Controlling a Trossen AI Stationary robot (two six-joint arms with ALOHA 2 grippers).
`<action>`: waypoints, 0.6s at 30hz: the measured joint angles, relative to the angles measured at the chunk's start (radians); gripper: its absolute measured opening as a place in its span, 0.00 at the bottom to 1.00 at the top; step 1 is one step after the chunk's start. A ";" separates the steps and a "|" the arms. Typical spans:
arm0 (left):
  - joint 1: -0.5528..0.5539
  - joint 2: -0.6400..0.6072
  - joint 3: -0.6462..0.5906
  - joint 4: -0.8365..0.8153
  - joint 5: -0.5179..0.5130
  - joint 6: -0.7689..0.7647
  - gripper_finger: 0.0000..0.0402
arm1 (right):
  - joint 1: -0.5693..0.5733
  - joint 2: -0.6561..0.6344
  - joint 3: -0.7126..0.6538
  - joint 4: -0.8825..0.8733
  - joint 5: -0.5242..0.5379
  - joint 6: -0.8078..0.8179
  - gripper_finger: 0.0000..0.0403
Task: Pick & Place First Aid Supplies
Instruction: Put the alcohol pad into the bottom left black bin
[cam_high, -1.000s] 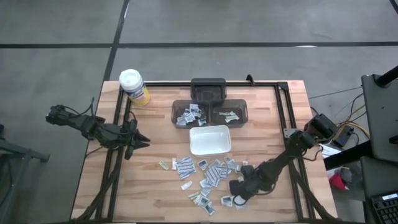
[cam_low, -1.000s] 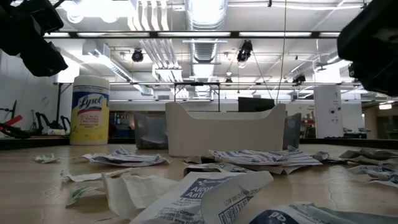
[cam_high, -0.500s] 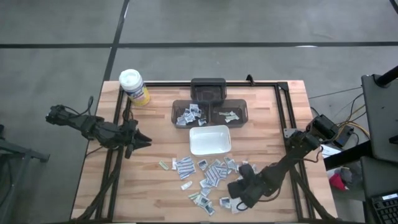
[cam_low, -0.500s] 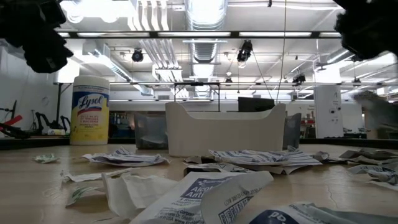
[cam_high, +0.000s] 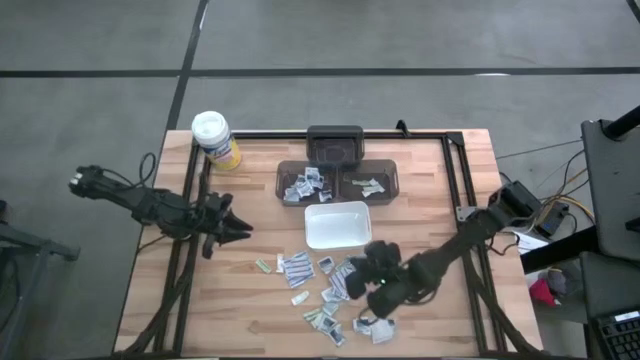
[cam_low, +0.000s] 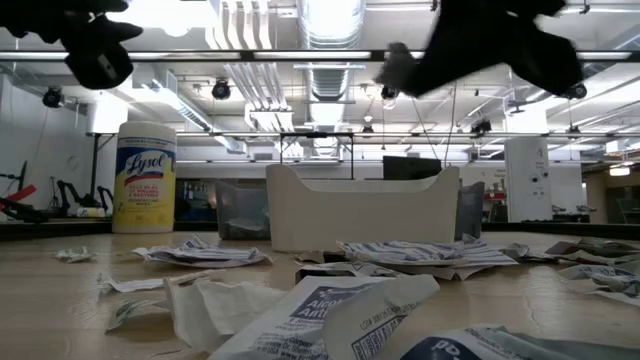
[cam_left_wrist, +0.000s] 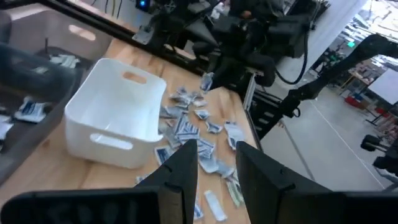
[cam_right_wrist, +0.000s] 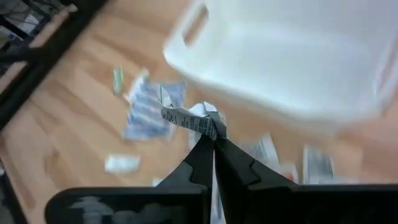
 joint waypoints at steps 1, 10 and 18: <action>0.000 0.023 0.000 0.026 0.003 0.001 0.26 | -0.017 0.000 0.016 0.001 0.002 -0.044 0.02; 0.000 0.211 -0.002 0.253 0.015 0.038 0.26 | -0.148 0.000 0.152 0.008 0.002 -0.432 0.02; 0.000 0.342 -0.001 0.509 0.008 0.045 0.32 | -0.234 -0.001 0.200 0.007 -0.150 -0.619 0.02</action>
